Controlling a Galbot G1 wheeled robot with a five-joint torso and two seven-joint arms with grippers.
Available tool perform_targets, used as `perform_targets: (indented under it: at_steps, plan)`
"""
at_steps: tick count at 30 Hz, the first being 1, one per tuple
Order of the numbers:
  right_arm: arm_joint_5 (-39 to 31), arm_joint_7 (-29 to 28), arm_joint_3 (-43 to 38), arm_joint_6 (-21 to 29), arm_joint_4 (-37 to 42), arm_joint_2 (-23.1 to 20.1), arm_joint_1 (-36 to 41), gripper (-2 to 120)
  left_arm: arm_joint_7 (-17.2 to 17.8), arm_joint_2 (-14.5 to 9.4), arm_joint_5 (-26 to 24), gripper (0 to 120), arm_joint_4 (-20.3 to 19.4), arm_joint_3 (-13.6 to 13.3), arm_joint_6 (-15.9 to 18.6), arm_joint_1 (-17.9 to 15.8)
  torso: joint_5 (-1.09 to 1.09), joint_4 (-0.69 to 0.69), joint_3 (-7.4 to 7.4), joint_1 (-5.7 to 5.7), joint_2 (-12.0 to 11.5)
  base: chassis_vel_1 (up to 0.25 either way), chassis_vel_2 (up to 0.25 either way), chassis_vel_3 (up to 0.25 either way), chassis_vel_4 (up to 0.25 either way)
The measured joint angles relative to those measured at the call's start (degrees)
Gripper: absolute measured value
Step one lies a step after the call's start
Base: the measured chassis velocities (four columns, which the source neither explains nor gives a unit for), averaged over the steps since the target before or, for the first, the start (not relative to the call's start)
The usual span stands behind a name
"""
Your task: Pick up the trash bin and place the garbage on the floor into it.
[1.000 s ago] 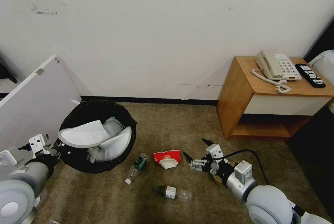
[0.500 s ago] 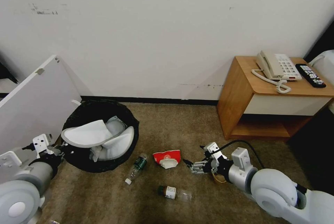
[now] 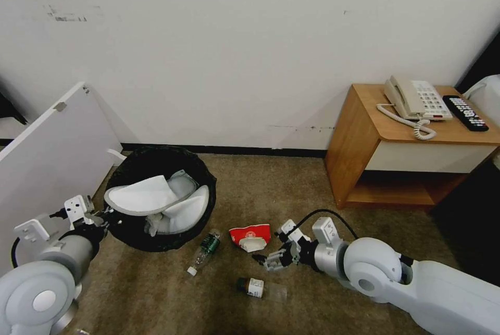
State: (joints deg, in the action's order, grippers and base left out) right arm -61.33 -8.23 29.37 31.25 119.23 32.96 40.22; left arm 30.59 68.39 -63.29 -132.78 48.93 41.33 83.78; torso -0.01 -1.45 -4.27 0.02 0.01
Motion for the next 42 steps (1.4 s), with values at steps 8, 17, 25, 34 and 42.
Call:
perform_targets:
  at_steps: [8, 17, 25, 34, 42]
  plan:
    - [-3.1, -0.1, 4.8, 1.0, -1.6, 0.5, -3.0, 100, -0.5, -0.6, 0.1, 1, 0.5, -0.1, -0.1, -0.6, 0.01, 0.02, 0.00, 0.00, 0.0, 0.000, 0.000, 0.000, 0.000]
    - [-5.5, -0.5, 8.8, 3.0, -2.5, 0.2, -5.9, 100, -1.3, -0.7, 0.3, 1, 1.5, 0.1, -0.2, -1.2, 0.00, 0.01, 0.00, 0.00, 0.0, 0.000, 0.000, 0.000, 0.000]
    - [-8.8, -0.4, 16.0, 4.8, -5.3, 3.4, -12.7, 100, -2.4, -0.2, 1.0, 1, 2.3, 0.6, -0.5, -1.3, 0.00, 0.03, 0.00, 0.00, 0.0, 0.000, 0.000, 0.000, 0.000]
    - [-11.5, -0.3, 22.0, 4.9, -8.8, 7.3, -18.6, 100, -3.1, -0.1, 1.1, 1, 2.8, 0.9, -0.7, -1.5, 0.00, 0.02, 0.00, 0.00, 0.0, 0.000, 0.000, 0.000, 0.000]
    - [-14.2, 2.3, 23.5, 3.1, -11.0, 7.7, -19.9, 100, -3.9, -0.3, 1.6, 1, 3.2, 0.5, -0.9, -1.6, 0.00, 0.02, 0.01, 0.00, 0.0, 0.000, 0.000, 0.000, 0.000]
